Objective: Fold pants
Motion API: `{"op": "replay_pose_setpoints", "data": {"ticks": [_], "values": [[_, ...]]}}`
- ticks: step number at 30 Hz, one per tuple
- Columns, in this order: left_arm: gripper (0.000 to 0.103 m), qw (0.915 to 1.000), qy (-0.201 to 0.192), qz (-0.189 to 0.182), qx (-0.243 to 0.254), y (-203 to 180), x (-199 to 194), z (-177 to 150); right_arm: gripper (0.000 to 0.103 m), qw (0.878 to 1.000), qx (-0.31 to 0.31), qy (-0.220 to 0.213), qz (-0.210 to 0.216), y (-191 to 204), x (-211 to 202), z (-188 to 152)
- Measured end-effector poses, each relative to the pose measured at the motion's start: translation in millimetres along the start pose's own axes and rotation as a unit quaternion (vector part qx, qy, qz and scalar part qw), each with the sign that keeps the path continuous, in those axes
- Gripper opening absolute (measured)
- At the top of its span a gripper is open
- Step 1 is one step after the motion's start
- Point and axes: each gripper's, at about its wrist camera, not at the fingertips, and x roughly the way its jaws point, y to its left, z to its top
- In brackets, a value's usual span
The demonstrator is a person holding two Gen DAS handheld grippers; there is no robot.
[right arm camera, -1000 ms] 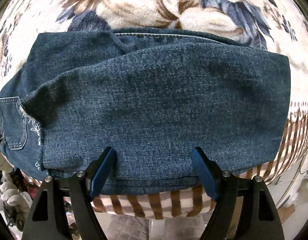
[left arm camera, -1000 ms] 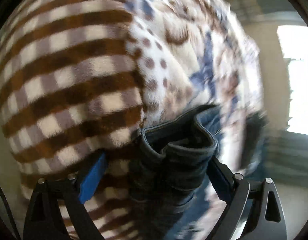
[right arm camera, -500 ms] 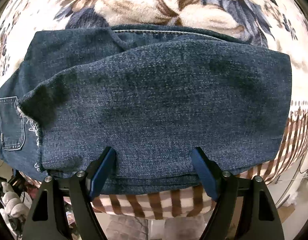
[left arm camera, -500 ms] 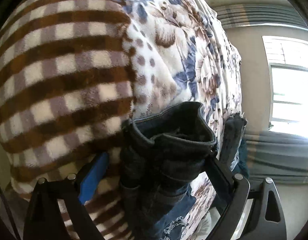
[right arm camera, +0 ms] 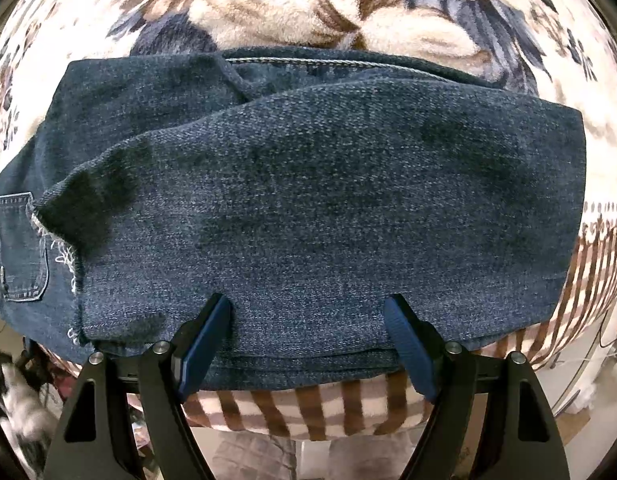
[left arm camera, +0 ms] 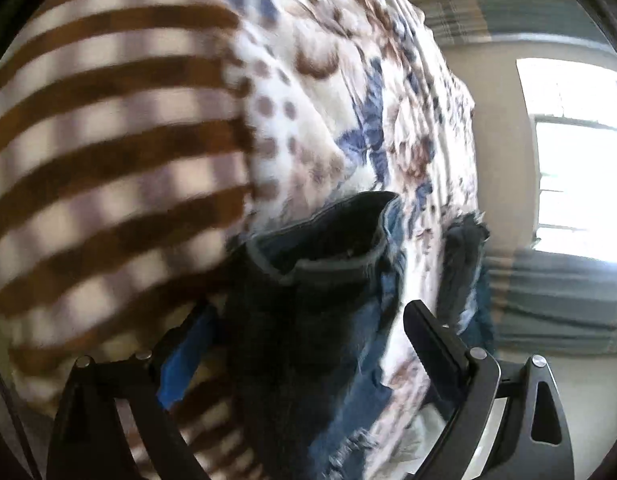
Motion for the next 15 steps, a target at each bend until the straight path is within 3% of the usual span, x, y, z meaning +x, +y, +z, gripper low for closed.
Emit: {"op": "replay_pose_setpoints", "data": {"ticks": [3,8,12,15], "values": [[0.094,0.9996,0.005,0.025,0.012,-2.6,15.0,5.1,0.082,1.0,-0.001,0.0,0.0,0.3,0.5,-0.4],[0.089,0.999,-0.025,-0.018,0.032,-28.6,-6.1,-2.5,0.082,1.0,0.0,-0.003,0.001,0.4,1.5,-1.7],[0.087,0.9986,-0.028,0.001,0.046,-25.3,1.3,-6.0,0.082,1.0,0.001,-0.003,0.0,0.7,3.0,-2.9],[0.072,0.9992,-0.015,0.021,0.029,-6.5,20.0,1.8,0.082,1.0,0.001,-0.002,-0.002,1.6,2.8,-3.3]]}}
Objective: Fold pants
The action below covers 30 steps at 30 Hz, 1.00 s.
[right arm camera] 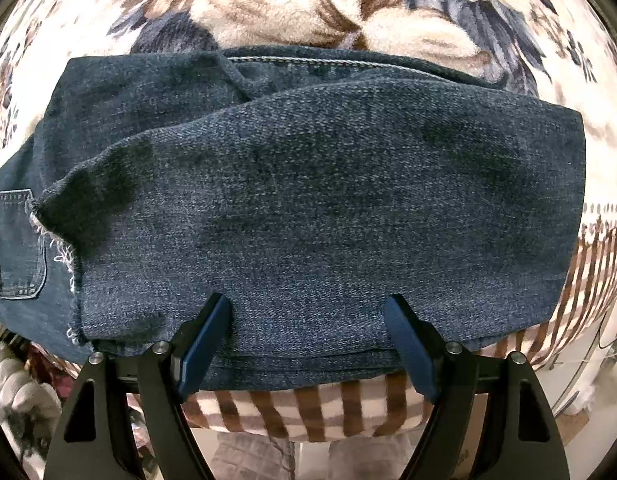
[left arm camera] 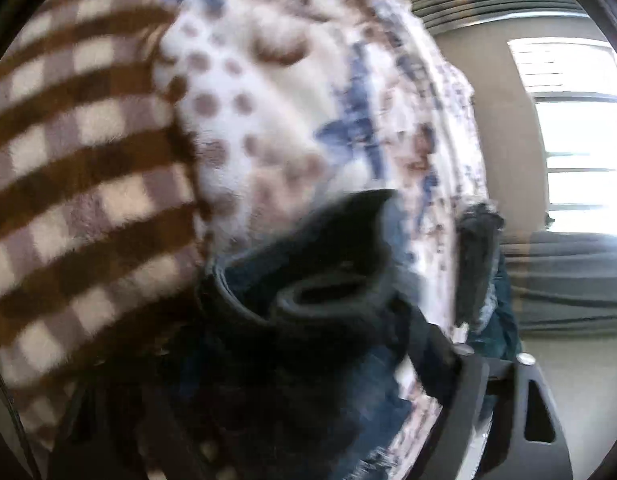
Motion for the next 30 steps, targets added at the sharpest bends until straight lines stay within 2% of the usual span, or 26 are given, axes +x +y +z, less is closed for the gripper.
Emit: {"op": "replay_pose_setpoints", "data": {"ticks": [2,4,7,10,13,14,16,20,23,25,28,30], "values": [[0.06,1.0,-0.001,0.004,0.008,0.3,3.3,3.5,0.082,1.0,0.0,0.0,0.003,-0.7,-0.6,-0.1],[0.037,0.9993,0.001,0.018,0.032,-5.7,0.8,3.2,0.082,1.0,-0.006,0.0,0.003,-0.7,-0.6,-0.6],[0.025,0.9971,-0.004,0.023,0.072,-21.9,-12.8,-2.8,0.082,1.0,-0.008,-0.004,0.002,-1.2,-0.4,-2.7],[0.024,0.9928,-0.013,0.028,0.116,-51.2,-29.5,-15.5,0.082,1.0,-0.005,-0.01,0.002,-1.9,-1.5,-5.9],[0.024,0.9793,-0.024,0.039,0.197,-94.7,-49.8,-42.2,0.082,1.0,-0.005,-0.021,-0.01,-2.4,-5.0,-11.5],[0.024,0.9717,-0.026,0.038,0.232,-113.6,-57.3,-56.6,0.082,1.0,-0.008,-0.025,-0.015,-2.7,-7.1,-13.2],[0.023,0.963,-0.022,0.03,0.267,-133.8,-64.8,-74.7,0.082,0.999,-0.012,-0.034,-0.023,-4.2,-10.5,-16.5],[0.023,0.9425,-0.002,0.021,0.333,-176.3,-65.0,-119.1,0.082,0.999,-0.006,-0.039,-0.015,-15.2,-16.5,-21.5],[0.022,0.9327,0.019,0.015,0.36,-195.0,-56.8,-145.7,0.082,0.999,0.009,-0.044,-0.003,-30.9,-24.7,-24.6],[0.021,0.927,0.037,0.007,0.373,-207.4,-50.8,-163.0,0.082,0.998,0.019,-0.052,0.003,-44.6,-32.5,-29.2],[0.021,0.9142,0.064,-0.002,0.4,-228.0,-40.3,-200.8,0.082,0.997,0.044,-0.066,0.013,-74.2,-47.6,-38.5],[0.021,0.902,0.09,-0.008,0.422,-243.0,-27.2,-234.1,0.082,0.995,0.069,-0.075,0.02,-100.1,-57.6,-47.6]]}}
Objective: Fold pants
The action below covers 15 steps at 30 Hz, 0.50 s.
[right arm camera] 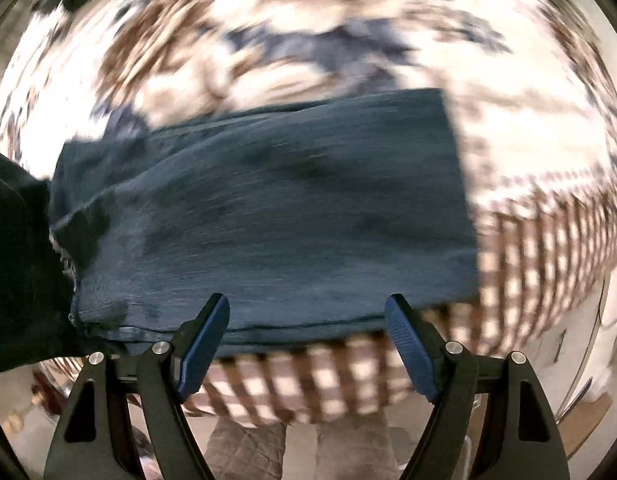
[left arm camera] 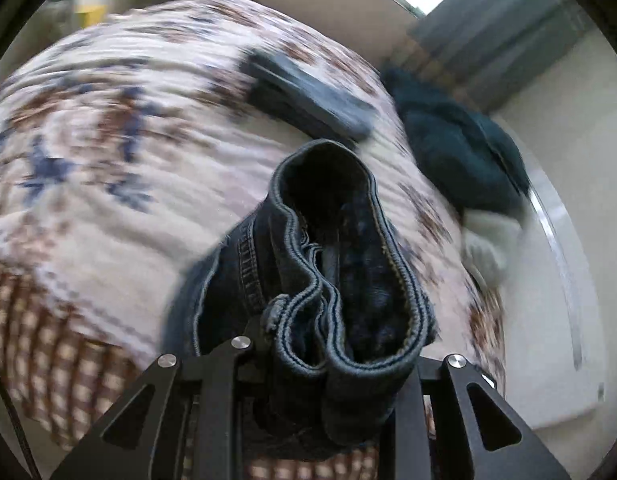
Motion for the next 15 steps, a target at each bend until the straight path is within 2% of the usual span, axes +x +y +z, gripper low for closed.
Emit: {"op": "replay_pose_setpoints", "data": {"ticks": [4,7,11,15], "values": [[0.021,0.998,0.042,-0.013,0.045,-60.1,37.5,-28.0,0.082,0.998,0.062,-0.015,-0.005,-68.6,-20.7,-13.1],[0.021,0.9927,0.082,-0.01,0.088,-102.5,79.3,-59.0,0.082,0.994,0.101,-0.016,-0.024,-122.4,-27.4,-23.3],[0.021,0.978,0.133,0.013,0.16,-148.0,138.2,-110.1,0.082,0.988,0.148,-0.011,-0.043,-187.4,-30.8,-34.6],[0.021,0.959,0.176,0.062,0.213,-157.8,185.0,-149.7,0.082,0.982,0.178,-0.007,-0.056,-228.7,-30.0,-42.0]]}}
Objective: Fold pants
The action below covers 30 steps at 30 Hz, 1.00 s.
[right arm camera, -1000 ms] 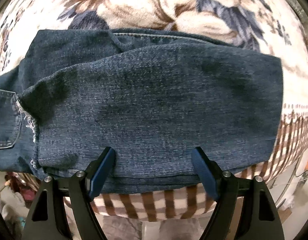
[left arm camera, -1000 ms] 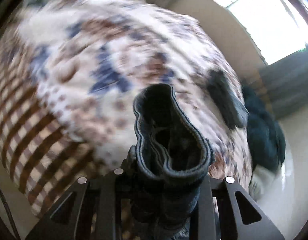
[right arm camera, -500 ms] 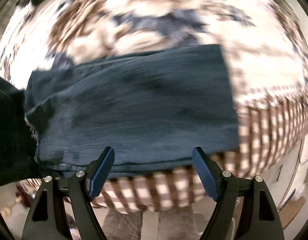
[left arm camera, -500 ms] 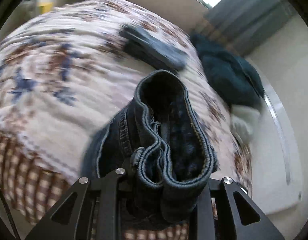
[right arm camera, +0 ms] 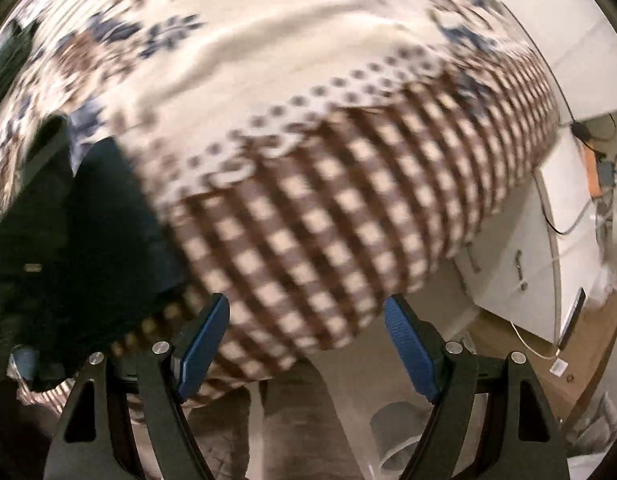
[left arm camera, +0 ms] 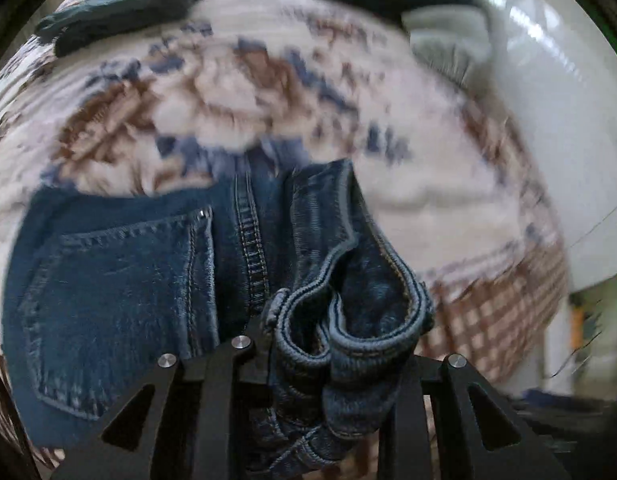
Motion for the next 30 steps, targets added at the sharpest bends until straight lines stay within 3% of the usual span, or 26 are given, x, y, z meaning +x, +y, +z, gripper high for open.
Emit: {"op": "replay_pose_setpoints", "data": {"ticks": [7,11,12,13,15,19,22,26,30], "values": [[0.027,0.9989,0.045,0.01,0.009,7.9,1.9,11.4,0.082,0.999,-0.023,-0.022,-0.024,-8.3,4.7,9.3],[0.032,0.9979,0.063,-0.014,-0.001,10.2,-13.5,18.7,0.082,0.999,-0.04,-0.031,-0.02,6.9,2.9,17.0],[0.041,0.9978,0.06,-0.027,-0.01,13.9,-20.2,20.6,0.082,0.998,-0.044,-0.035,-0.016,11.4,0.2,19.4],[0.067,0.9969,0.055,-0.051,-0.022,18.3,-28.2,23.9,0.082,0.998,-0.047,-0.038,-0.01,15.8,-2.3,20.5],[0.103,0.9932,0.048,-0.094,-0.048,29.3,-49.9,31.7,0.082,0.998,-0.052,-0.043,0.019,20.8,-7.9,19.7],[0.103,0.9915,-0.006,-0.099,-0.085,63.9,-105.8,42.6,0.082,0.994,-0.066,-0.044,0.077,36.0,-17.9,24.4],[0.103,0.9915,-0.034,-0.046,-0.117,111.0,-134.4,41.9,0.082,0.988,-0.065,-0.045,0.13,46.2,-25.6,29.9],[0.103,0.9845,-0.017,0.025,-0.173,180.5,-129.7,28.8,0.082,0.976,-0.07,-0.018,0.206,71.2,-22.9,40.8],[0.103,0.97,0.014,0.057,-0.236,238.0,-113.7,9.6,0.082,0.956,-0.101,0.041,0.273,116.9,4.2,50.7]]}}
